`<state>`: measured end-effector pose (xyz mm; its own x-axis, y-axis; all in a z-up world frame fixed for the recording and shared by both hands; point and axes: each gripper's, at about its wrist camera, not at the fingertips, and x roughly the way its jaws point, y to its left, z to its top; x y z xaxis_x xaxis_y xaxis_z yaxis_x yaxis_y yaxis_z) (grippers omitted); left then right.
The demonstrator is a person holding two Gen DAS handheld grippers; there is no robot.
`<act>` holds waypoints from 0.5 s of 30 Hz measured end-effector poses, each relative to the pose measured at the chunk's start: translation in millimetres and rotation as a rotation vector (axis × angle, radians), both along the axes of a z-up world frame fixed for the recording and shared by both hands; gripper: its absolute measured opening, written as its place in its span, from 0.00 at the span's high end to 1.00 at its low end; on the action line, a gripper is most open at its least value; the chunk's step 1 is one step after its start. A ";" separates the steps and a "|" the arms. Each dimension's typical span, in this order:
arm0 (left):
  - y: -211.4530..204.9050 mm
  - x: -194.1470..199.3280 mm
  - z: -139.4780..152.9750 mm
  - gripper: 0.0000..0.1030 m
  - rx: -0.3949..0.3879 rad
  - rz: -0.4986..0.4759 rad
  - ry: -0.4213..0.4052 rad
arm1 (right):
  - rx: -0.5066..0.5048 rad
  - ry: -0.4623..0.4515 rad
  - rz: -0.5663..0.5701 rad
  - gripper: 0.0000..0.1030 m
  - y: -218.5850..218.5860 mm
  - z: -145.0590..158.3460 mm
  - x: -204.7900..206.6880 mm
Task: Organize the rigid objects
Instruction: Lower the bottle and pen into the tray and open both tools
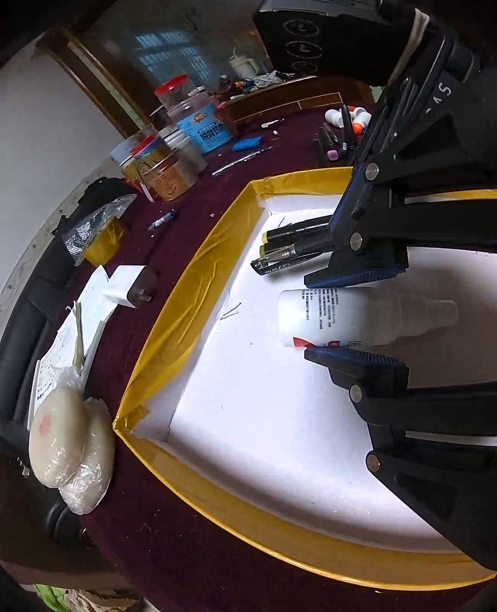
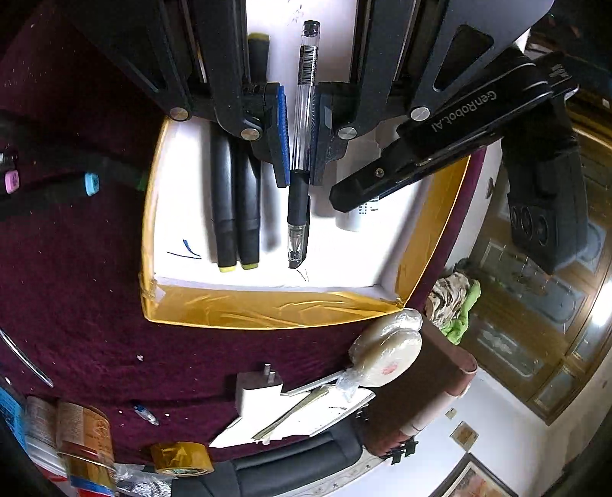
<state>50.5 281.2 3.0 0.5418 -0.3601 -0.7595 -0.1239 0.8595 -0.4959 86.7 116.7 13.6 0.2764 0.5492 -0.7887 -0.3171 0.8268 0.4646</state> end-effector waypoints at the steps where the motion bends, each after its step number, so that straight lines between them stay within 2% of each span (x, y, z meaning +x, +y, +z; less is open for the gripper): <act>1: 0.5 -0.9 0.0 0.72 -0.009 0.001 -0.002 | -0.008 -0.005 -0.006 0.91 -0.2 0.1 0.5; 4: 1.8 -3.9 3.9 0.68 -0.027 0.003 -0.011 | -0.028 -0.041 -0.014 0.89 -2.4 4.8 -0.9; 6: 1.8 -7.6 9.3 0.59 -0.022 0.009 -0.025 | -0.023 -0.060 -0.024 0.85 -9.0 8.9 -1.8; 9: -1.6 -15.1 22.2 0.58 -0.010 0.019 -0.051 | 0.021 -0.069 -0.034 0.81 -28.3 17.4 -6.6; 11: -7.2 -22.4 33.9 0.55 -0.003 0.015 -0.076 | 0.036 -0.105 -0.047 0.80 -48.8 26.8 -14.7; 12: -13.4 -27.8 42.6 0.48 0.004 0.005 -0.096 | 0.037 -0.125 -0.057 0.79 -61.3 31.0 -19.3; 15: -32.0 -40.2 60.1 0.39 -0.002 -0.022 -0.142 | 0.051 -0.171 -0.107 0.69 -110.7 41.5 -33.5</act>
<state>10.3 249.2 63.1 0.6362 -0.3741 -0.6748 -0.0336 0.8603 -0.5087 53.2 6.1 55.1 0.4629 0.5474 -0.6972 -0.3065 0.8369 0.4535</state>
